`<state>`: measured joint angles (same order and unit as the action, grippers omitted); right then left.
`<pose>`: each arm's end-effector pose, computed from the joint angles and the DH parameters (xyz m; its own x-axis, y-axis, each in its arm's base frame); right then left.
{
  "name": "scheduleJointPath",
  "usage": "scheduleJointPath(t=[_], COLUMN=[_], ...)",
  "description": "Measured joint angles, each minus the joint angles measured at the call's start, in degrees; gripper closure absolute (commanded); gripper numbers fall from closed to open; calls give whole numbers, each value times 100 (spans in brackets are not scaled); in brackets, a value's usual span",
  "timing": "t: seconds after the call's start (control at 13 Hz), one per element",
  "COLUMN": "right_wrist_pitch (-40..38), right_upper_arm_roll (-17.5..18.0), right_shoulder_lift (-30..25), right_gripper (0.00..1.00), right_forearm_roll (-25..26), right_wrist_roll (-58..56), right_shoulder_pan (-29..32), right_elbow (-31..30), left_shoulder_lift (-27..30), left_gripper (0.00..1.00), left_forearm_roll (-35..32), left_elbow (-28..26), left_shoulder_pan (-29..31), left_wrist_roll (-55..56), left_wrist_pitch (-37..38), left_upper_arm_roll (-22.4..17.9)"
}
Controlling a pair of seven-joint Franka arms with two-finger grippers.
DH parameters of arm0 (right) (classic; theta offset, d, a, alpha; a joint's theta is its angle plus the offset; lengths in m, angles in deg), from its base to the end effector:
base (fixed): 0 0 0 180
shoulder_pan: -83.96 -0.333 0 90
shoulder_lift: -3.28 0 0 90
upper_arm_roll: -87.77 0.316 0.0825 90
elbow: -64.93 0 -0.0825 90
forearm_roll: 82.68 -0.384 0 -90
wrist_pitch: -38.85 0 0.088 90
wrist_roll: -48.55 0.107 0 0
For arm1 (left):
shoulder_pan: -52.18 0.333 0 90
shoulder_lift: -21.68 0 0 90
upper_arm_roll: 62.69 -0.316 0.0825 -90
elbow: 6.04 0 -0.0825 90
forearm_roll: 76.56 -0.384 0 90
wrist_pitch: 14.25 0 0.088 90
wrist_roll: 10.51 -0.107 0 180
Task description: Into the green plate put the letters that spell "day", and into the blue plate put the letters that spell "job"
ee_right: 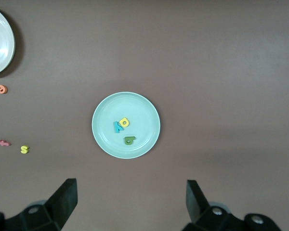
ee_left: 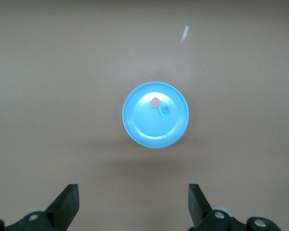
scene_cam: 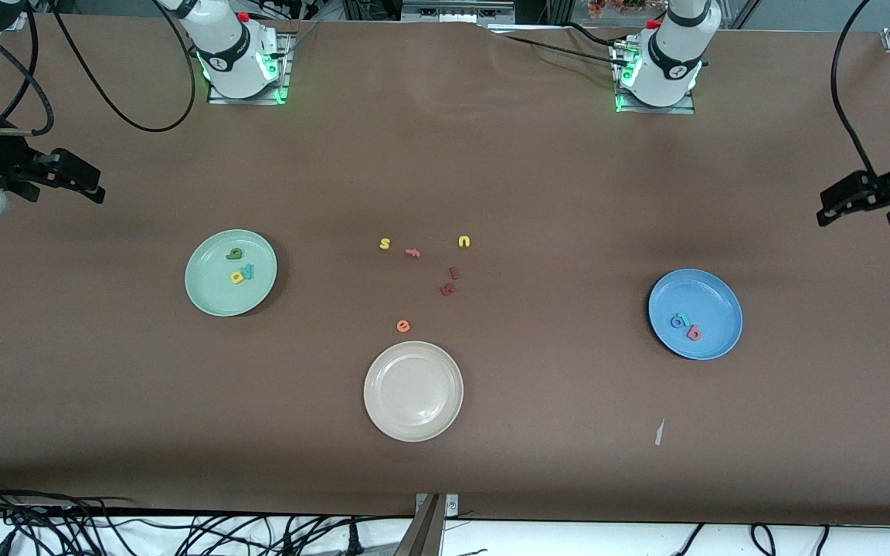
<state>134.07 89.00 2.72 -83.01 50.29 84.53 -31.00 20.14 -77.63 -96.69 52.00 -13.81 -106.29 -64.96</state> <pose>0.5571 0.0070 0.5888 0.9998 -0.0194 -0.0028 -0.0194 -0.9998 -0.0054 0.5651 0.0223 0.6072 0.9998 -0.0218 -0.0037 -0.0219 -0.9996 -0.0195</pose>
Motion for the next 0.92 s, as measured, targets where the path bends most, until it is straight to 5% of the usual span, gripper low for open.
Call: scheduleJointPath(t=[0.31, 0.92], right_wrist_pitch=[-9, -9], right_upper_arm_roll=[-1, -1], right_shoulder_lift=[0, 0], right_gripper=[0, 0], right_forearm_roll=[0, 0], right_wrist_roll=[0, 0], right_shoulder_pan=[-29, -60], right_elbow=[0, 0], left_shoulder_lift=[96, 70], left_gripper=[0, 0], left_forearm_roll=[0, 0], left_elbow=[-44, 142], left_shoulder_pan=[55, 174], left_wrist_roll=[43, 48], left_wrist_pitch=[172, 584], left_upper_arm_roll=[471, 512])
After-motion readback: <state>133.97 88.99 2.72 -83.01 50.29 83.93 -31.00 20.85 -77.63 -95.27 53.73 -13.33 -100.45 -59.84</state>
